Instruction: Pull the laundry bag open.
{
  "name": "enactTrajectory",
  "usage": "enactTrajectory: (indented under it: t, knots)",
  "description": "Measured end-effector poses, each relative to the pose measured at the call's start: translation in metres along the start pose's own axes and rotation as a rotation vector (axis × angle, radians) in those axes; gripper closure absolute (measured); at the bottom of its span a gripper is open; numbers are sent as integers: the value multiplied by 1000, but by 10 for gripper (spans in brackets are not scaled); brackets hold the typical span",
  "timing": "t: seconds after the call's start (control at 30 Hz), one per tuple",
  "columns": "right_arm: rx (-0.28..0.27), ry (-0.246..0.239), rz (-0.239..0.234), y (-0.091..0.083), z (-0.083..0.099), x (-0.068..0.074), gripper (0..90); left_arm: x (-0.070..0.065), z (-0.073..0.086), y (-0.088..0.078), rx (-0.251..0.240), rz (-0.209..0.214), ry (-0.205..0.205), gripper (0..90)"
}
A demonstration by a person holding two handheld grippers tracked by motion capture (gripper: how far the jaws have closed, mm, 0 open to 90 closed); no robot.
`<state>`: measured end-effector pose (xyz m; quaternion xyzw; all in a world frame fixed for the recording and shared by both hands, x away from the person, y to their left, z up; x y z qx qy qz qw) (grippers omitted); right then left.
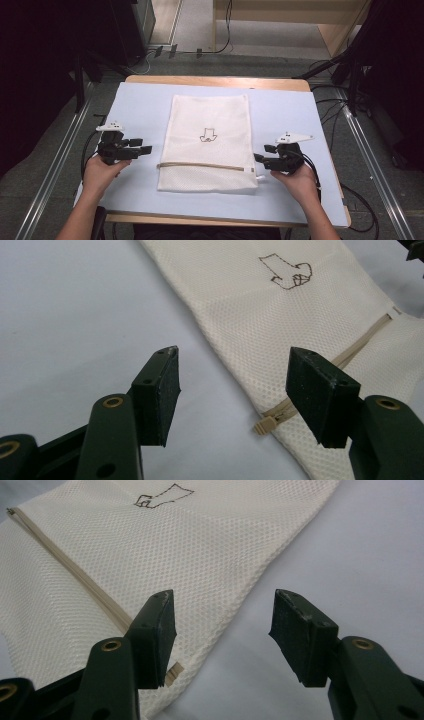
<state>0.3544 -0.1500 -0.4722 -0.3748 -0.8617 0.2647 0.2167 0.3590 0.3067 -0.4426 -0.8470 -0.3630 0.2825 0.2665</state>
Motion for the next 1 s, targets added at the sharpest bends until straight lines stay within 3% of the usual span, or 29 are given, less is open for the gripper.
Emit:
enactTrajectory:
  t: [0.2,0.4,0.5,0.7,1.0]
  knots:
    - [-20,-12,28,-5,3,-14,377,11,1,-5,-15,-39,-3,364]
    - [-35,34,71,-13,8,-36,359,22,4,-6,-17,-72,-3,341]
    - [-42,45,89,-15,10,-43,351,24,4,-6,-22,-91,15,320]
    - [-33,55,108,-13,13,-48,334,28,7,-3,-10,-124,29,291]
    - [-27,59,113,-12,14,-49,332,30,7,0,8,-110,10,278]
Point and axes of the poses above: each handheld gripper's, and its own axes: y roughly forward along the jaws, z roughly out of its underside, x roughly to its left, the point moved 5 cm from there along y, roughly forward along the jaws, and after that the axes turned 1 degree about z, right-handed, at the moved point
